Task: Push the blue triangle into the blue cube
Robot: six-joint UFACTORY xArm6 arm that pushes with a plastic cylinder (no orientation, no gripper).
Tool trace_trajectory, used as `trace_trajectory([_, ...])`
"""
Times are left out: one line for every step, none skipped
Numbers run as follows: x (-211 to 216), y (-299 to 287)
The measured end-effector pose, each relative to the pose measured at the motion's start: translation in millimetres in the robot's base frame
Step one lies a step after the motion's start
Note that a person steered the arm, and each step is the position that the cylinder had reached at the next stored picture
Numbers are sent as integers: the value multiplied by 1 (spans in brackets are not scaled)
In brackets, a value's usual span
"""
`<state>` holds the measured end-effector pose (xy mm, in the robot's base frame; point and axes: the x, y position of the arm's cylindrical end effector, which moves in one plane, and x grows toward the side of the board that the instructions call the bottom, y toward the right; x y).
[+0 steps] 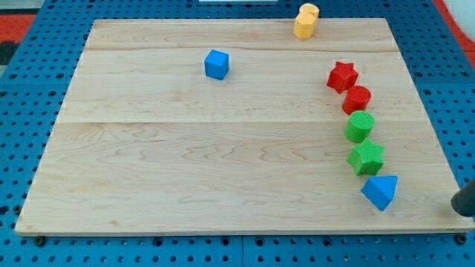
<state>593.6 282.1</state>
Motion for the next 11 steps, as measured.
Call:
trace_trajectory([19, -77])
trace_trajectory([-1, -99])
trace_trajectory([11, -71])
trace_trajectory([-19, -57])
trace_trajectory([-33, -88])
trace_trajectory([-34, -172])
trace_trajectory([-39, -214])
trace_trajectory([-84, -252])
trace_trajectory([-112, -249])
trace_trajectory([-155, -262])
trace_trajectory([-204, -299])
